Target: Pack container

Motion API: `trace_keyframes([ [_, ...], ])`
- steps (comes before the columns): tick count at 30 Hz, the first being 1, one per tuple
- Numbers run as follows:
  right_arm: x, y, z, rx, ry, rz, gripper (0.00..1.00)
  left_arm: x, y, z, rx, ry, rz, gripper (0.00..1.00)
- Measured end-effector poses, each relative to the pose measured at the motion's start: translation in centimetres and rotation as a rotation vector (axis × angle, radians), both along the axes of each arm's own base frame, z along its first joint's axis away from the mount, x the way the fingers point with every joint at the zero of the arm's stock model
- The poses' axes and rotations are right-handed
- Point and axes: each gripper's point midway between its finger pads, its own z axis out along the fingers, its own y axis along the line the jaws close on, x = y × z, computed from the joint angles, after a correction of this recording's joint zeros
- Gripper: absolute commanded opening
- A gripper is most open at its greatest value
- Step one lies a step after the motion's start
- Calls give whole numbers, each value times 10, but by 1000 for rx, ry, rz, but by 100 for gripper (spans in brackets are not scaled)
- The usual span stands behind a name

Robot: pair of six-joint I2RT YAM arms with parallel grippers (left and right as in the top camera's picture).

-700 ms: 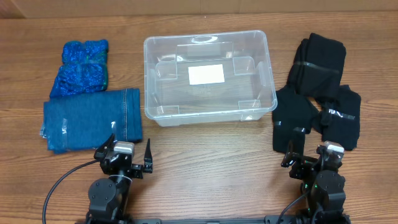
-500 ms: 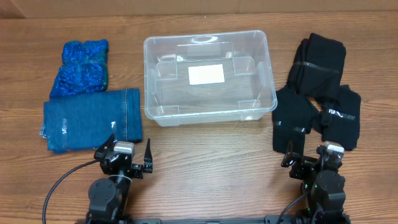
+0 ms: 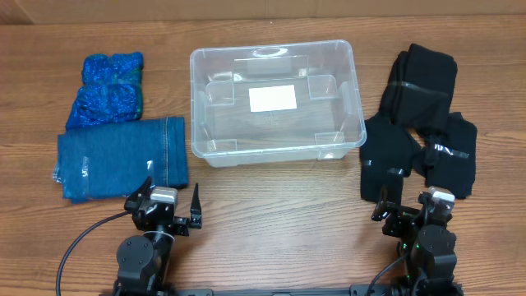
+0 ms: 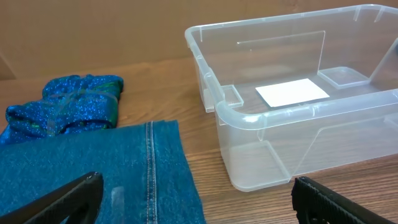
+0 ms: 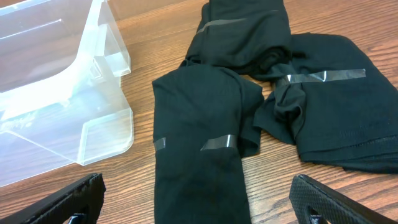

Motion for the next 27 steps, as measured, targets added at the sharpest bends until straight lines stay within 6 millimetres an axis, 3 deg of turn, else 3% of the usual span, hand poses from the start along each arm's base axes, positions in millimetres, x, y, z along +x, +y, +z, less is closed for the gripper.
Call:
trace_keyframes([
  [6,0,0,0,0,0,0,100,-1,-5,0,-6,0,-27,100],
  [10,0,0,0,0,0,0,100,-3,-24,6,-118,-3,-120,100],
  [13,0,0,0,0,0,0,100,-6,-28,6,-197,30,-125,100],
  [16,0,0,0,0,2,0,100,-11,-22,47,-252,56,-78,100],
  [17,0,0,0,0,0,1,100,-8,-17,75,-254,75,-46,100],
  [18,0,0,0,1,1,1,100,-3,-13,102,-250,95,-13,100],
  [19,0,0,0,0,0,1,100,3,-10,115,-238,159,13,100],
  [21,0,1,0,1,-1,3,100,35,-11,142,-174,311,39,100],
  [25,0,1,0,2,-1,4,100,77,-10,137,-34,612,62,100],
  [27,0,1,0,2,-1,4,100,87,5,137,-23,647,121,100],
])
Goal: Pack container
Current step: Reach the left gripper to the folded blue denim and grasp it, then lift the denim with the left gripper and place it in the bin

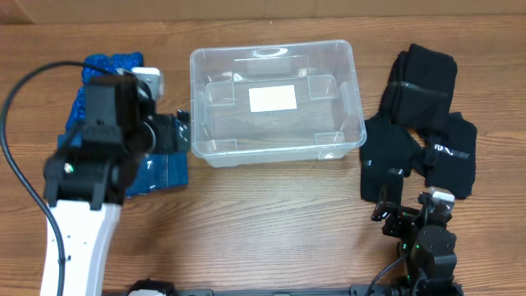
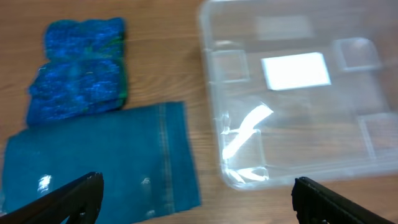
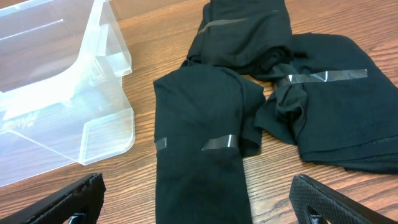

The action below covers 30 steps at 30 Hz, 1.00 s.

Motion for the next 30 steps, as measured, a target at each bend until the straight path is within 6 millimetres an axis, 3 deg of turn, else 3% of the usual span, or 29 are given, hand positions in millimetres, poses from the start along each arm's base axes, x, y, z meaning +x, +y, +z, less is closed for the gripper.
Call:
trace_keyframes([
  [1,0,0,0,0,0,0,100,6,16,1,9,4,52,100],
  [2,0,0,0,0,0,1,100,8,47,-4,15,30,150,100],
  [3,0,0,0,0,-1,2,100,3,88,-15,7,78,275,100],
  [5,0,0,0,1,-1,3,100,-13,143,-32,-39,146,445,100],
  [7,0,0,0,1,0,3,100,-26,178,-43,-98,175,555,100],
  [9,0,0,0,1,0,2,100,-30,200,-49,-124,173,615,100],
  [11,0,1,0,1,0,3,100,-26,215,-61,-147,188,634,100],
  [13,0,0,0,1,0,3,100,-18,227,-86,-171,244,615,100],
  [14,0,0,0,1,0,2,100,-13,233,-109,-199,293,586,100],
  [15,0,0,0,0,0,2,100,-10,238,-144,-232,380,543,100],
  [17,0,0,0,1,0,3,100,-8,242,-181,-258,459,485,100],
  [21,0,1,0,1,0,3,100,6,257,-210,-252,442,437,100],
  [25,0,0,0,1,-1,2,100,27,274,-209,-191,353,414,100],
  [27,0,0,0,1,-1,2,100,31,270,-228,-225,372,376,100],
  [28,0,0,0,1,0,3,100,33,264,-247,-273,397,356,95],
  [30,0,0,0,1,0,2,100,36,258,-261,-358,401,330,46],
])
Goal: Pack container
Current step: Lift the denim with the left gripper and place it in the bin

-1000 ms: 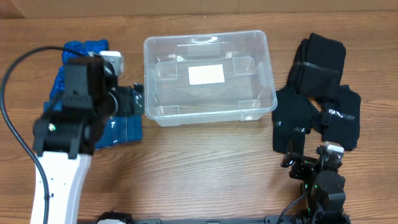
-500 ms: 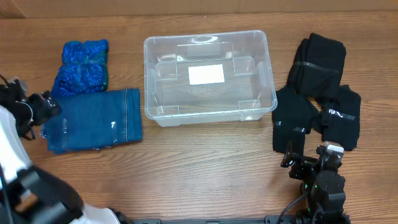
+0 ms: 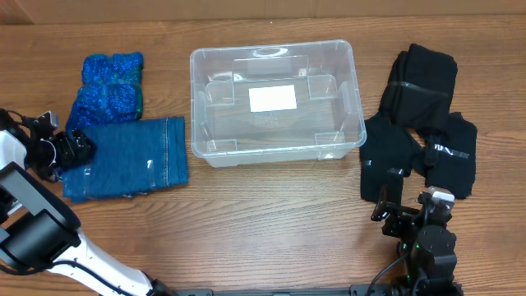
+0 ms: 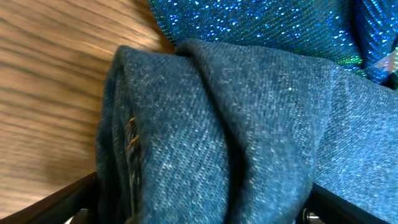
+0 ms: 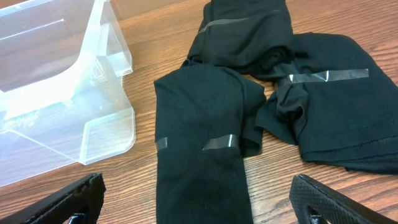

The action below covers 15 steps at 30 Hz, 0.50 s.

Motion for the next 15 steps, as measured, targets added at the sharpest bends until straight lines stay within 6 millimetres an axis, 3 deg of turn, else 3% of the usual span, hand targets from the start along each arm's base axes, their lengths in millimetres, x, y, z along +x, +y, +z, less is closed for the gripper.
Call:
trace_keyframes([
  [2,0,0,0,0,1,1,100,3,-6,0,-65,-33,-10,13],
  [3,0,0,0,0,0,1,100,3,-9,3,-93,-45,-20,4],
  [6,0,0,0,0,1,1,100,2,-17,10,-145,-49,-13,4],
  [9,0,0,0,0,0,0,100,-5,-39,34,-283,46,73,4],
  [11,0,0,0,0,0,1,100,9,-46,83,-324,-5,84,4],
  [13,0,0,0,1,0,0,100,20,-51,161,-286,-143,114,4],
  [15,0,0,0,0,-1,0,100,16,-65,239,-232,-298,134,4],
])
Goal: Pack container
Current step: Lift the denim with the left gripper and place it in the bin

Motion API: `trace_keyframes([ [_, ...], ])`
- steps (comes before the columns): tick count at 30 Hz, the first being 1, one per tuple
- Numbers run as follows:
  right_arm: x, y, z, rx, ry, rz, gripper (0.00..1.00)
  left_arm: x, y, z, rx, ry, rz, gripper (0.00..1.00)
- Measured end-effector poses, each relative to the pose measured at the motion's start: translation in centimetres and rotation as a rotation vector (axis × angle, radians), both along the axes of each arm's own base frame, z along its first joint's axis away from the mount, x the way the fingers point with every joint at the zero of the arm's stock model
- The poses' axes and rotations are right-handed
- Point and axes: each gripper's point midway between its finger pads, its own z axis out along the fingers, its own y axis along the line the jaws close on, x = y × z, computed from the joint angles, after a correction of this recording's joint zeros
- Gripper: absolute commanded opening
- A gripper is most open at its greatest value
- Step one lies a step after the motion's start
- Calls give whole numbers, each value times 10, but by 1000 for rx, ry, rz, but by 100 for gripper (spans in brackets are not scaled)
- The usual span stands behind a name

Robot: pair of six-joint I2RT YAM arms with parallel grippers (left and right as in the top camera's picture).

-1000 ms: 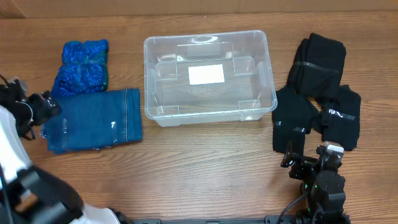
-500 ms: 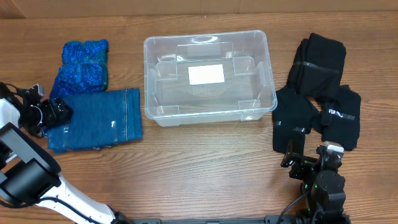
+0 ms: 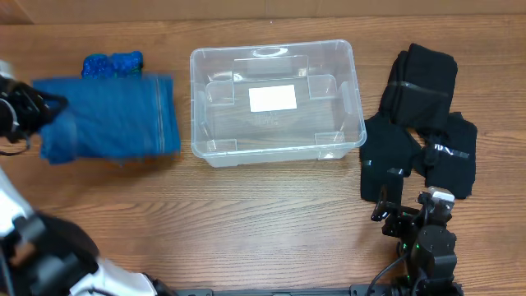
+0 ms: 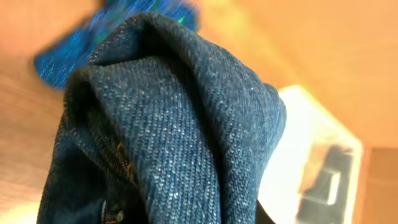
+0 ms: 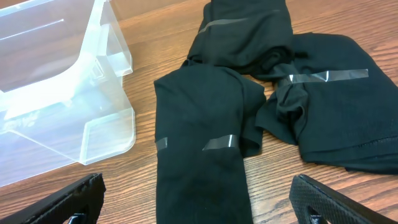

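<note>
The folded blue jeans [image 3: 111,119] hang blurred above the table's left side, held at their left edge by my left gripper [image 3: 39,109], which is shut on them. In the left wrist view the denim [image 4: 168,124] fills the frame and hides the fingers. The clear plastic container [image 3: 360,123] stands at centre with only a white label in it. A sparkly blue garment [image 3: 113,62] peeks out behind the jeans. Black taped garments [image 3: 419,115] lie to the right. My right gripper [image 5: 196,200] rests open near the front edge, short of a black garment [image 5: 199,137].
The container's corner [image 5: 106,134] stands left of the black pile in the right wrist view. Bare wooden table [image 3: 271,214] runs along the front between the two arm bases. The container [image 4: 320,168] shows blurred at the lower right of the left wrist view.
The jeans lay flat on the table with my left gripper at their left fold. Now they are off the table, farther back, covering most of the sparkly garment. The right arm has not moved.
Both grippers first rested open at the front edge, with the jeans flat beside the container. Then my left arm was raised over the jeans. After that its fingers stood around the jeans' left fold, and now it holds them lifted.
</note>
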Motion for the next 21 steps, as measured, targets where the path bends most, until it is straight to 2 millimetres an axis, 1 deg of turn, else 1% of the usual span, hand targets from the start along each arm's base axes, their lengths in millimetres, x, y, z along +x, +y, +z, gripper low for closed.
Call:
trace_keyframes([
  [1,0,0,0,0,1,1,100,-5,-15,38,14,-80,16,4],
  [2,0,0,0,0,1,0,100,-10,-32,68,21,-147,13,4],
  [3,0,0,0,0,1,0,100,-12,-51,90,19,-203,2,4],
  [4,0,0,0,0,1,0,100,-10,-77,114,10,-268,-31,4],
  [5,0,0,0,-1,2,-1,100,-4,-99,127,-8,-305,-65,4],
  [6,0,0,0,0,1,0,100,8,-130,135,-39,-329,-111,4],
  [7,0,0,0,0,1,0,100,17,-147,136,-51,-332,-136,4],
  [8,0,0,0,-1,1,0,100,34,-177,132,-68,-322,-172,4],
  [9,0,0,0,-1,0,0,100,56,-214,119,-79,-296,-203,4],
  [10,0,0,0,-1,1,0,100,74,-251,93,-100,-229,-235,4],
  [12,0,0,0,0,0,1,100,95,-299,37,-99,-90,-248,4],
  [14,0,0,0,0,1,0,100,112,-335,-21,-79,24,-258,4],
  [15,0,0,0,0,2,0,100,116,-350,-51,-68,82,-261,4],
  [16,0,0,0,0,1,0,100,117,-360,-77,-55,135,-264,5],
  [17,0,0,0,0,0,1,100,116,-369,-113,-42,213,-254,48],
  [18,0,0,0,0,1,0,100,117,-369,-116,-45,222,-244,62],
  [19,0,0,0,0,1,0,100,118,-368,-116,-45,219,-244,100],
  [21,0,0,0,0,1,0,100,120,-363,-113,-54,205,-260,100],
])
